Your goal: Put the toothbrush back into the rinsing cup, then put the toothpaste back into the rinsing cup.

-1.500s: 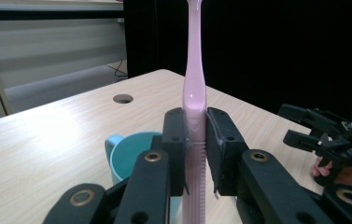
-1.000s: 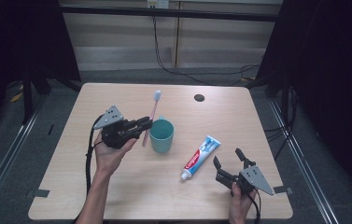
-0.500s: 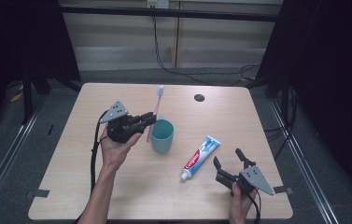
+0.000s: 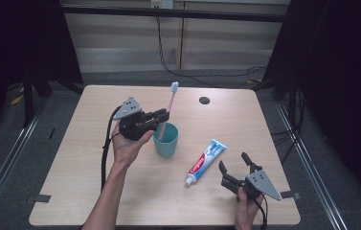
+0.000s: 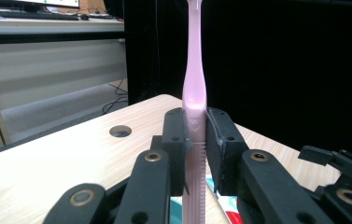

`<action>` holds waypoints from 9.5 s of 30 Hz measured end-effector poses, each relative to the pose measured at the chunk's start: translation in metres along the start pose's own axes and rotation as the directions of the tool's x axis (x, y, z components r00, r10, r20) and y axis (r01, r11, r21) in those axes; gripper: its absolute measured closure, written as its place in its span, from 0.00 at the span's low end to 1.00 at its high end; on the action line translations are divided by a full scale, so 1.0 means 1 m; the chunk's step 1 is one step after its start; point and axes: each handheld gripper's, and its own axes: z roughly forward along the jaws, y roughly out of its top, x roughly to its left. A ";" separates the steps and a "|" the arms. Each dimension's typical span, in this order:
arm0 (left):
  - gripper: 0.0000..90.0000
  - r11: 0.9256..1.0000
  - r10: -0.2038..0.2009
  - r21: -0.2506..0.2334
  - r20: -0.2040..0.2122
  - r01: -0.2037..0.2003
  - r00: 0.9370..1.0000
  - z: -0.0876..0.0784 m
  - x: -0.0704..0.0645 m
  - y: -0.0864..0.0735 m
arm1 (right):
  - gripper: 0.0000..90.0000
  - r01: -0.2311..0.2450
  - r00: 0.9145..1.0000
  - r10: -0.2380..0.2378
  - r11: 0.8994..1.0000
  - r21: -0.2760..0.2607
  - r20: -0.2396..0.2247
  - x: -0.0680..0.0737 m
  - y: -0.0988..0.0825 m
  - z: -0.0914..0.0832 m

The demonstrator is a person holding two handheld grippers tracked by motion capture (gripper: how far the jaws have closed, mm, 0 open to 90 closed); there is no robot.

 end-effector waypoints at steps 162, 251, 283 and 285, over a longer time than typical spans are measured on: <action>0.17 0.984 0.048 -0.148 -0.307 -0.098 0.951 -0.116 -0.011 -0.165 | 0.15 -0.071 0.997 0.066 0.979 0.192 0.034 -0.001 0.007 0.016; 0.17 0.978 0.057 -0.176 -0.288 -0.112 0.956 -0.118 -0.013 -0.167 | 0.35 -0.244 0.961 0.226 0.430 0.869 0.158 0.003 0.061 0.130; 0.17 0.977 0.058 -0.180 -0.279 -0.112 0.959 -0.118 -0.013 -0.167 | 0.22 -0.272 0.959 0.172 0.325 0.906 0.226 0.008 0.046 0.152; 0.17 0.978 0.063 -0.176 -0.276 -0.115 0.959 -0.119 -0.013 -0.167 | 0.22 -0.272 0.959 0.163 0.327 0.905 0.230 0.008 0.047 0.153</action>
